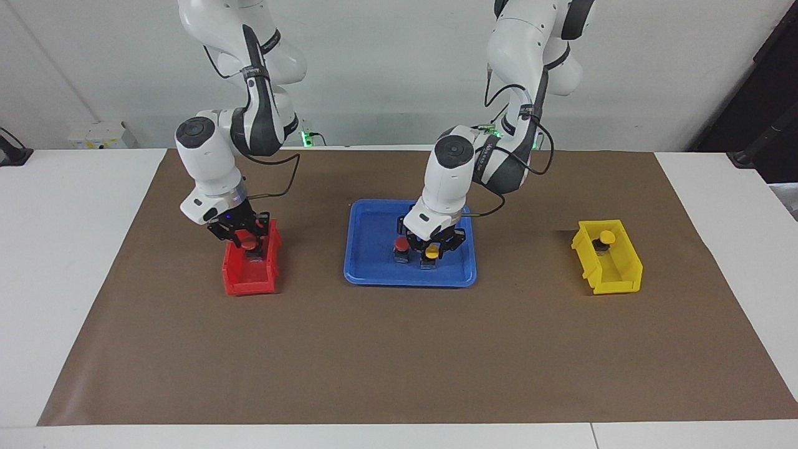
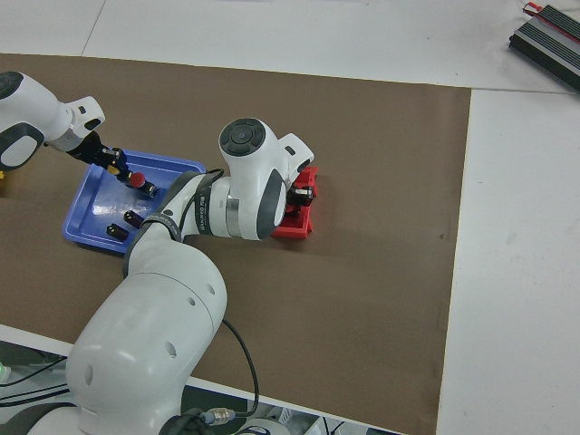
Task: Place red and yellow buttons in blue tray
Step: 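Lower the yellow button into the tray while the right gripper grasps a red button, then carry the red button to the tray while the left gripper returns to the yellow bin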
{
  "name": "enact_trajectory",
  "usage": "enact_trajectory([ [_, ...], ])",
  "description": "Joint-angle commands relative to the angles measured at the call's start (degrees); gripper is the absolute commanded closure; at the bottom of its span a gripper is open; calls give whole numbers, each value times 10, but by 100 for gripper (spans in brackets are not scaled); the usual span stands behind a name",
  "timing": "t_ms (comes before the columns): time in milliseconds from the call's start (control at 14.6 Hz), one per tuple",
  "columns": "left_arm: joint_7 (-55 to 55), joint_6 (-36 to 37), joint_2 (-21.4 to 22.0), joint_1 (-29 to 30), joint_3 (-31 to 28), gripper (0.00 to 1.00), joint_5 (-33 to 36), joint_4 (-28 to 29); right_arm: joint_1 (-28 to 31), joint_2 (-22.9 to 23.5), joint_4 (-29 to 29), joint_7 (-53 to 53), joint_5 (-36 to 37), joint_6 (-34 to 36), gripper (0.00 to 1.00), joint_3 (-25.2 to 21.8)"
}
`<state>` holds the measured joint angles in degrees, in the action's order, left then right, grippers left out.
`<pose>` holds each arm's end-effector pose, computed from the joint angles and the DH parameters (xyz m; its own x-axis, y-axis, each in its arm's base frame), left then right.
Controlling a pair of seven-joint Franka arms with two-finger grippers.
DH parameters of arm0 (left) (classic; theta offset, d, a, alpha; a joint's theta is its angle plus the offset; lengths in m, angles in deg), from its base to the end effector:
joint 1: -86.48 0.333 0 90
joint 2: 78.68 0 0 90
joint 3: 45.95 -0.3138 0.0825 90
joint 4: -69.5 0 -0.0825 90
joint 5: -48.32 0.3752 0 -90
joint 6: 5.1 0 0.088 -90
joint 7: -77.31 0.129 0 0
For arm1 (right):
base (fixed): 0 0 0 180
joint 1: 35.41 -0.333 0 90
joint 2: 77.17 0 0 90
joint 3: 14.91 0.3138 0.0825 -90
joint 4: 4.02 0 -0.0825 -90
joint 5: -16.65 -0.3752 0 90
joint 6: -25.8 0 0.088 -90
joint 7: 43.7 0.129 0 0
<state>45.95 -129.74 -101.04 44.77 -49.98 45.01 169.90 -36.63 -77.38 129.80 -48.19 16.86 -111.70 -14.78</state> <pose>0.5088 -0.4014 0.3327 0.9963 -0.0836 0.0174 -0.0842 -0.9958 0.0362 0.5063 0.0119 0.3253 0.9922 0.1044 0.0674 0.1041 -0.9945 0.0080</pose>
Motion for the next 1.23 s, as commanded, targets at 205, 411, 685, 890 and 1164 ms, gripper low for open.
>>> enact_trajectory([
  [205,-20,68,37,-3,-18,8,18,-2,1,-2,-2,-10,-10,4,73,1],
  [411,-9,132,92,57,-17,0,17,-2,-1,15,-104,-9,-10,128,72,2],
  [685,115,199,136,143,-19,0,17,-6,-53,63,-258,46,-10,241,72,5],
  [890,227,201,160,228,-19,0,19,-5,-129,94,-316,173,-10,239,72,6],
  [1164,345,224,187,310,-19,0,25,-5,-203,112,-278,296,-11,156,72,6],
])
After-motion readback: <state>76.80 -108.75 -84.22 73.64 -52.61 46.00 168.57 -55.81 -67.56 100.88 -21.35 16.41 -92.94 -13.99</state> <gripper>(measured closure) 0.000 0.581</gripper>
